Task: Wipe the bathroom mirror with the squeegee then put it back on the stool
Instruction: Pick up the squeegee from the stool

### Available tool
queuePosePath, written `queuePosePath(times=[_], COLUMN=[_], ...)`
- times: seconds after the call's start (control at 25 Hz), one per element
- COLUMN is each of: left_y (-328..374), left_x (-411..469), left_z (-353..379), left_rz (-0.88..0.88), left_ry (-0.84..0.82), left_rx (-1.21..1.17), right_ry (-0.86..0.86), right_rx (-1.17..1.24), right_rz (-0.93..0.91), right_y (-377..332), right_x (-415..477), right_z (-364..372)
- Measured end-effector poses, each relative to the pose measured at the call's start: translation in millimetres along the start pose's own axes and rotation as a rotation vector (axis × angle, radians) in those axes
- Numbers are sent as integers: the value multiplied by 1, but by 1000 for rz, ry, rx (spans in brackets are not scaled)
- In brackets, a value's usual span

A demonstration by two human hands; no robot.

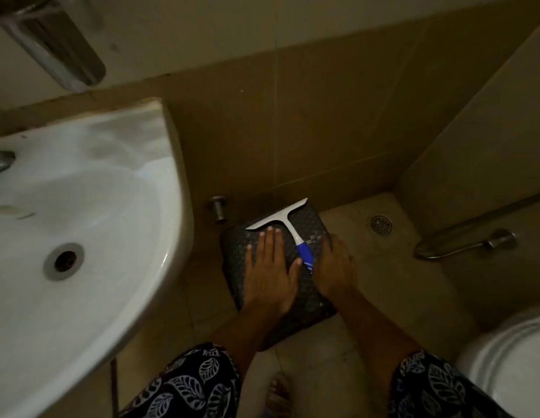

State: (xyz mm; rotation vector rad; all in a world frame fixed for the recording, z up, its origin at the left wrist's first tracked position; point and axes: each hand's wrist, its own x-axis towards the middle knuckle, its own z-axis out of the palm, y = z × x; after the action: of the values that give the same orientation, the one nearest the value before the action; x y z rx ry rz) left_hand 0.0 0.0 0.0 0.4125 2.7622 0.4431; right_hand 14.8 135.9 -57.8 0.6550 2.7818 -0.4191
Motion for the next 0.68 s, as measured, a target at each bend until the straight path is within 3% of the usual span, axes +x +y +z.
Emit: queuePosePath(times=[0.24,0.68], left_y=[-17,-10], left_x=[3,-4], left_z=[30,0], left_rz=[-41,12], left_ry=[-41,47], left_rx=[35,8], right_ry=[-173,-8], right_rx=[102,117], right_rz=[94,142], right_y=[-11,-28], right_x=[3,-7], right_z=[41,16])
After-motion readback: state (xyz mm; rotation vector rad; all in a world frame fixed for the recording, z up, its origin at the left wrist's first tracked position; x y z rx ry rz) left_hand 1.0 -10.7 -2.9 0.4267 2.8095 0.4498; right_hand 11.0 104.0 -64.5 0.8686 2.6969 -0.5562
